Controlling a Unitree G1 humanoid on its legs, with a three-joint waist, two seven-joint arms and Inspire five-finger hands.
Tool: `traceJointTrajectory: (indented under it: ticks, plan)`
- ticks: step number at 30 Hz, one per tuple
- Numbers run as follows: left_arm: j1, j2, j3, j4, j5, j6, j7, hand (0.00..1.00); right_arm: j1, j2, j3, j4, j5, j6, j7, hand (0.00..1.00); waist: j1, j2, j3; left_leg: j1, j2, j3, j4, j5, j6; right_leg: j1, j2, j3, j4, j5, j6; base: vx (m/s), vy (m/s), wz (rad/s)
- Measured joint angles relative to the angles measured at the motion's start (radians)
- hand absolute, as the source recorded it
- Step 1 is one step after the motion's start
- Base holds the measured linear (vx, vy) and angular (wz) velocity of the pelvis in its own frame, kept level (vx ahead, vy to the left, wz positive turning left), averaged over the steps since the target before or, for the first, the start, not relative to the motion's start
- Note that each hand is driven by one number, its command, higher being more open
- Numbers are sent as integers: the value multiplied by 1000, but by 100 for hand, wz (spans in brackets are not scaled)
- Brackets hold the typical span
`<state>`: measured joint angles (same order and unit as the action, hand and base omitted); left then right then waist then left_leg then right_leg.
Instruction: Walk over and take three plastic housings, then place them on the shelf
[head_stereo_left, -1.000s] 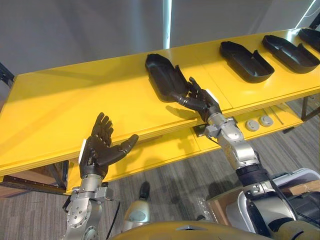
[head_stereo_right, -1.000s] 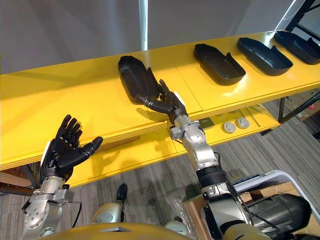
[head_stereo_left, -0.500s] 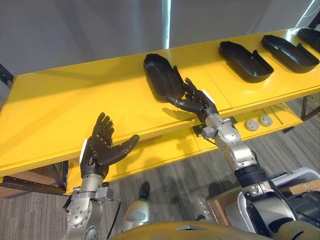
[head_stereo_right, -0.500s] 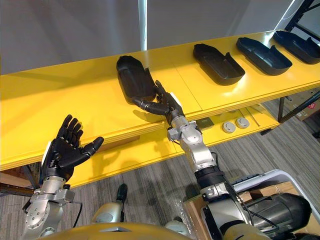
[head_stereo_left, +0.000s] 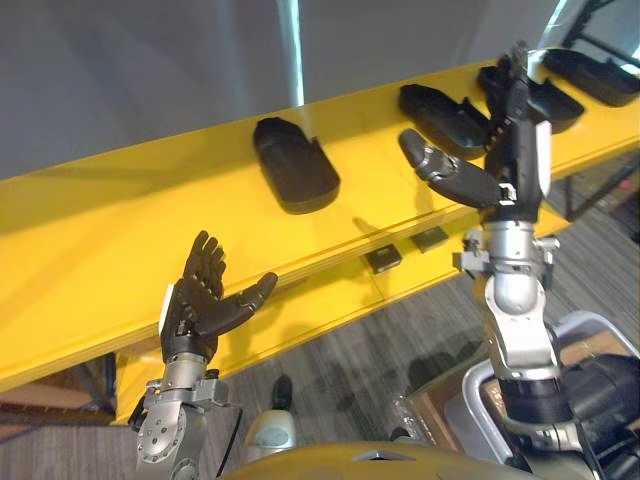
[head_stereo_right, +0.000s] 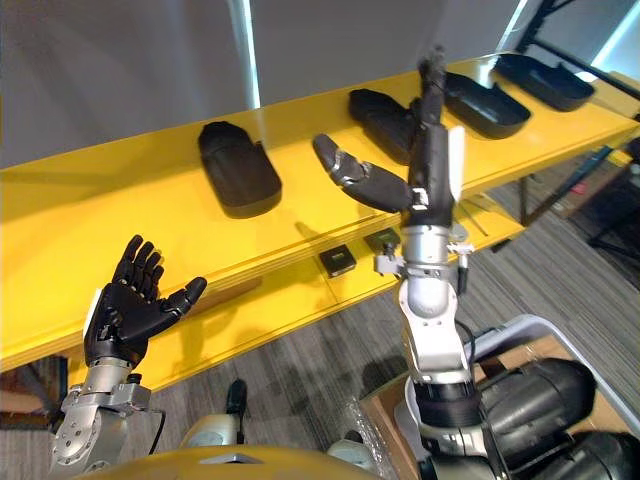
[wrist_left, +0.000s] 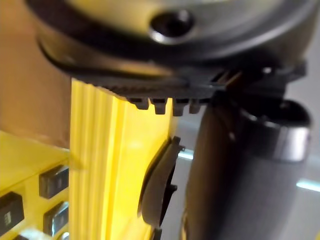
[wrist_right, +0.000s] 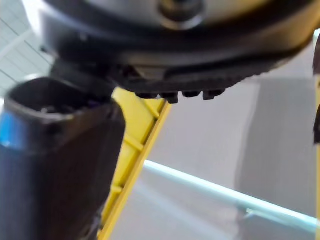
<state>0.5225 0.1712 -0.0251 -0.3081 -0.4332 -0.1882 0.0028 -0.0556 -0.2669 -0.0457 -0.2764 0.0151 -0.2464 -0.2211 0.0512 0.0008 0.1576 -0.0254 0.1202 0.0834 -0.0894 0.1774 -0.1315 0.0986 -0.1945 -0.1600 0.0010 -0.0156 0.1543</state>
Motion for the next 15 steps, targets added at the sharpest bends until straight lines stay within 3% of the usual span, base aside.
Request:
traceJointTrajectory:
  ticks: [4,10,12,15]
  plan:
    - [-4,-4,0,-10,-61,42,-48,100,185,49,-70,-65,15,58,10,100,-48,-6,-11,30,16,93,0,-20,-6,-44,6,94,12,7,-9,11,0,-64]
    - [-9,-4,-43,-15,-147,89,-119,100,349,118,-147,-94,82,89,-5,100,-114,-16,-37,68,31,203,4,-48,-14,-86,18,203,13,19,-9,22,-4,-59]
    - [-17,-3,-120,-14,-154,141,-136,100,410,152,-154,-95,91,94,-7,100,-150,-28,-49,93,38,253,4,-64,-19,-95,28,252,4,28,-7,39,-18,-67]
    - [-27,-7,-232,-14,-153,172,-137,100,475,190,-150,-122,132,93,12,100,-193,-39,-53,123,48,328,5,-85,-29,-118,43,323,-4,40,-11,33,-10,-82]
